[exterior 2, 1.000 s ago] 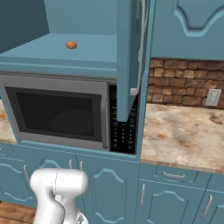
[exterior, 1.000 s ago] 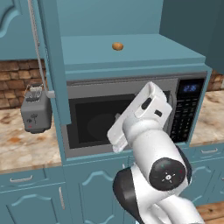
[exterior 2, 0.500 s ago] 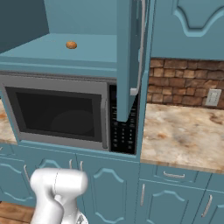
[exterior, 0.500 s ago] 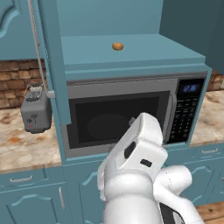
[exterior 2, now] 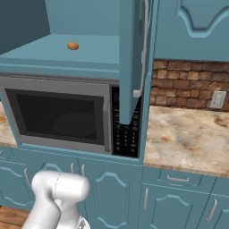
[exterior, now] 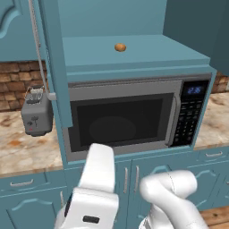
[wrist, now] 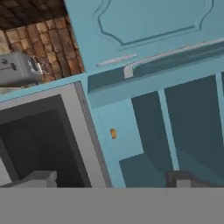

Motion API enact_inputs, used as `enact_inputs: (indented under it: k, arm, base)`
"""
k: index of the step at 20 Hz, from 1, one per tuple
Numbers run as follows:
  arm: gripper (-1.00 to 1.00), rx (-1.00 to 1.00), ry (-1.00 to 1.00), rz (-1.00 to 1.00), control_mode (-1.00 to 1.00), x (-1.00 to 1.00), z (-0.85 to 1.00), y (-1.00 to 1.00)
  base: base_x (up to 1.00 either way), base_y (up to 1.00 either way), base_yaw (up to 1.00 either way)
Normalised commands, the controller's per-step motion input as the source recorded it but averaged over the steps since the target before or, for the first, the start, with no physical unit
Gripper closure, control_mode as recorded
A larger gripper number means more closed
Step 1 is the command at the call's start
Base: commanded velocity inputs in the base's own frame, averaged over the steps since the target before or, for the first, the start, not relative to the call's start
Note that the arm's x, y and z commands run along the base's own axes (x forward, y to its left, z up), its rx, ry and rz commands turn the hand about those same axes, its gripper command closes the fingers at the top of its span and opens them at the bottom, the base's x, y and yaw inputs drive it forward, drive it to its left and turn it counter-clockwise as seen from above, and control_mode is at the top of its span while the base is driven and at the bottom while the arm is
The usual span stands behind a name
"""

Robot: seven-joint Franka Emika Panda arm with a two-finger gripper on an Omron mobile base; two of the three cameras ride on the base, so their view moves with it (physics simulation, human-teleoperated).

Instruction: Pick the tangerine from the counter and place it in the cabinet. Then close the cabinet.

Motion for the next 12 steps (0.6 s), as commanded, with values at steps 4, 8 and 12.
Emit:
enact_inputs:
  k: [4, 8, 12]
  arm:
    - [-1.0, -0.19, 0.0, -0.02, -1.0, 0.45, 0.0, 0.59]
    - [-1.0, -0.17, 0.0, -0.06, -1.0, 0.82, 0.0, 0.52]
    - [-1.0, -0.19, 0.0, -0.06, -1.0, 0.86, 0.0, 0.56]
  base:
    - [0.0, 0.0, 0.0]
    - [0.0, 0.0, 0.0]
    - [0.0, 0.0, 0.0]
